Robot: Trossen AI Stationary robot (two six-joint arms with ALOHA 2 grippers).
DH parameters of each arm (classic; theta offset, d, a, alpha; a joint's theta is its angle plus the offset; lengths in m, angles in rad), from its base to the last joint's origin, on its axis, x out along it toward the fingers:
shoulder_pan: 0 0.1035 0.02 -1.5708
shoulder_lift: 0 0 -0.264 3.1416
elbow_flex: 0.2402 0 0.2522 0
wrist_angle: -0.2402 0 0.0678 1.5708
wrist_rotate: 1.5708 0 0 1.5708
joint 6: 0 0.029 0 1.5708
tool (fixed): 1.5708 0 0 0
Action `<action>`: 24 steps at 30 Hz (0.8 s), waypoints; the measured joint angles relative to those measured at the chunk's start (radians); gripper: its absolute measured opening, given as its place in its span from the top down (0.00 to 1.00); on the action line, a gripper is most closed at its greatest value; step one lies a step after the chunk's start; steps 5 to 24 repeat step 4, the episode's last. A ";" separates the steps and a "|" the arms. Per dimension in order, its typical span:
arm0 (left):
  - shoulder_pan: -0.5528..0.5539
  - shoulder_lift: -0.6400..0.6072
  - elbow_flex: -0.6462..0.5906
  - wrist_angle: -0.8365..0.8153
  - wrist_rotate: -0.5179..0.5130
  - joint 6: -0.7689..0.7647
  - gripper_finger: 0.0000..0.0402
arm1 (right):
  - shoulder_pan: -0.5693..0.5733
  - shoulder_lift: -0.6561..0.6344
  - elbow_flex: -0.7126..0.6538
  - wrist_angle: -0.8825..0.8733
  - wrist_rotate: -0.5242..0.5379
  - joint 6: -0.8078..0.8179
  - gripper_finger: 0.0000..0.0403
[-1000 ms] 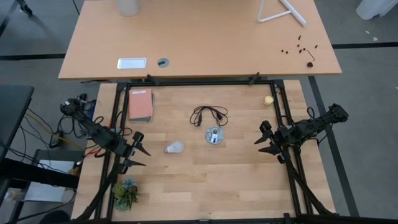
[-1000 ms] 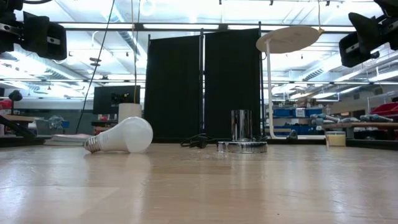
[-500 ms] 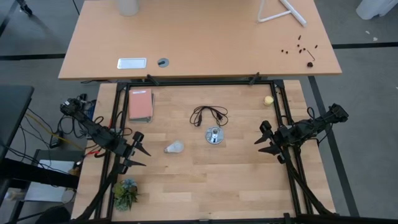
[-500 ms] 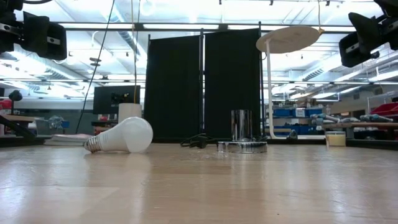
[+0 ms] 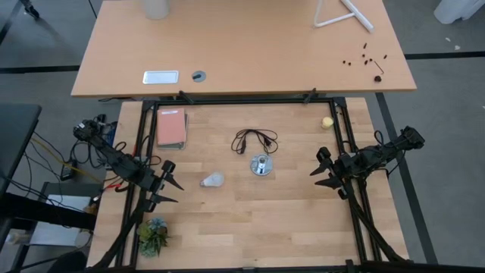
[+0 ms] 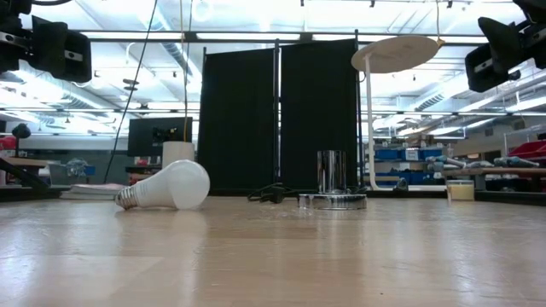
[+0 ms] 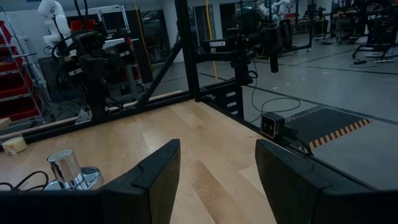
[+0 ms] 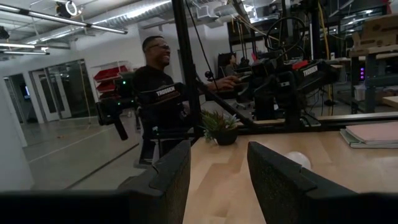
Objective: Screw lightbulb
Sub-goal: Return to Home Position
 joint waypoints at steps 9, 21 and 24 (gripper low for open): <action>0.000 0.000 0.000 0.000 0.000 0.000 0.47 | 0.000 0.000 0.000 0.000 0.000 0.000 0.58; 0.000 0.000 0.000 0.000 0.000 0.000 0.47 | 0.000 0.000 0.000 0.000 0.000 0.000 0.58; 0.000 0.000 0.000 0.000 0.000 0.000 0.47 | 0.000 0.000 0.000 0.000 0.000 0.000 0.58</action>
